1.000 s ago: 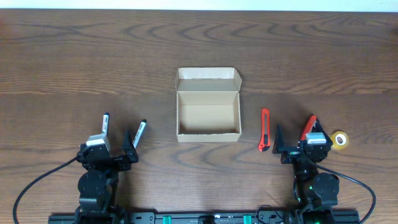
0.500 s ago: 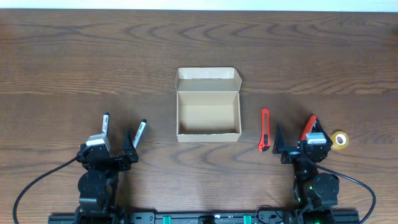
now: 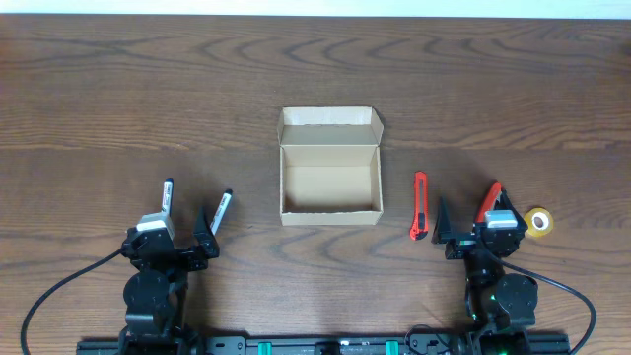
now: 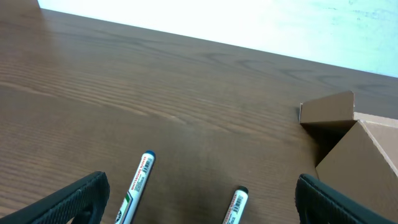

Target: Pack container

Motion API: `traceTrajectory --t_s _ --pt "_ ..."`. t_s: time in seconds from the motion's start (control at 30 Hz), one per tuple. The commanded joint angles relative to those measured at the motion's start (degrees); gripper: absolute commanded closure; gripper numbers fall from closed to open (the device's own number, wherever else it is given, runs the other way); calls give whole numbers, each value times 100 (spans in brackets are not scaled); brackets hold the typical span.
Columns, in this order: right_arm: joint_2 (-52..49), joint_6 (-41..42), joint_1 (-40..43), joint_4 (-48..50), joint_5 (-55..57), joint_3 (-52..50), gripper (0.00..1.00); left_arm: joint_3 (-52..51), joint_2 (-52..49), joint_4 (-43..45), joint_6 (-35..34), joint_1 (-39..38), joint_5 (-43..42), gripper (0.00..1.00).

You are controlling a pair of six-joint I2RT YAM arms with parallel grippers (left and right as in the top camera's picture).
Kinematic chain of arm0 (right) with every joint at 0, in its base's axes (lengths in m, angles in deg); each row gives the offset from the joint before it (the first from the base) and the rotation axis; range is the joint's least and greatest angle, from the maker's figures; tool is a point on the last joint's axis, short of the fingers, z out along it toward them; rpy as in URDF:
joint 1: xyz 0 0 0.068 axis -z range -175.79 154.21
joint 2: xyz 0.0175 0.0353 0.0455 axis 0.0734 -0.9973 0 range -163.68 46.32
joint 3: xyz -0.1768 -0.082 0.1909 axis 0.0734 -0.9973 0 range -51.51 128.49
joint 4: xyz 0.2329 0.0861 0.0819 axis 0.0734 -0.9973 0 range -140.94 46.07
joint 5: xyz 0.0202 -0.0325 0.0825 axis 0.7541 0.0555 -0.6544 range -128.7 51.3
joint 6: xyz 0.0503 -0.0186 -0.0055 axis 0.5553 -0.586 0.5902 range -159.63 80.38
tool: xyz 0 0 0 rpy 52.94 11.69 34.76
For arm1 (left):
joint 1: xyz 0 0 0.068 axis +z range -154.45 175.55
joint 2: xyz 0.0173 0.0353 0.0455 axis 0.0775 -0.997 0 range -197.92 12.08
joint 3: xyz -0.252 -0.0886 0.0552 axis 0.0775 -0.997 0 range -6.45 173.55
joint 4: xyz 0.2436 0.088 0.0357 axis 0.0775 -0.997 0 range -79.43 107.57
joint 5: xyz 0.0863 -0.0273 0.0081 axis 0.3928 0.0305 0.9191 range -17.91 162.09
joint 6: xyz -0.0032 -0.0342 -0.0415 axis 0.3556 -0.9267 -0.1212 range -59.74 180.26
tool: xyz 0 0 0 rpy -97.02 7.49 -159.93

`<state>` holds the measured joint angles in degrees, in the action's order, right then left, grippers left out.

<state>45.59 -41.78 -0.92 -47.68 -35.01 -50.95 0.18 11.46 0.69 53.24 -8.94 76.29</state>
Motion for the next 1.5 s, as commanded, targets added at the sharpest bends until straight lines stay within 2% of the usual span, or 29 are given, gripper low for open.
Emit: traceTrajectory --t_s 0.0,0.57,0.63,0.77,0.83,0.97,1.13,1.23,1.4,1.47 --pt "35 -48 -52 -9 59 -24 1 -133 42 -42 63 35 -79 5" --pt "35 -31 -52 -4 -59 -24 1 -133 42 -42 61 35 -70 5" --pt "35 225 -52 2 -48 -24 1 -133 42 -42 61 35 -70 5" --pt "-9 1368 -39 55 -50 11 1 -133 42 -39 63 35 -68 5" --pt "-177 1521 -11 37 -116 144 1 -133 37 -42 63 35 -66 5" --pt "-1167 1443 140 20 -210 914 1 -133 35 -46 63 35 -66 5" --pt "-3484 1237 389 -649 -966 2618 1 -133 35 -46 61 35 -66 5" --pt "-5021 1239 417 -1971 -1163 4194 1 -133 35 -46 63 35 -63 5" --pt "-7208 1279 402 -4905 -1161 6776 1 -133 35 -46 61 35 -66 5" --pt "-7748 1204 358 -5633 -1121 7335 1 -133 35 -44 61 35 -66 5"
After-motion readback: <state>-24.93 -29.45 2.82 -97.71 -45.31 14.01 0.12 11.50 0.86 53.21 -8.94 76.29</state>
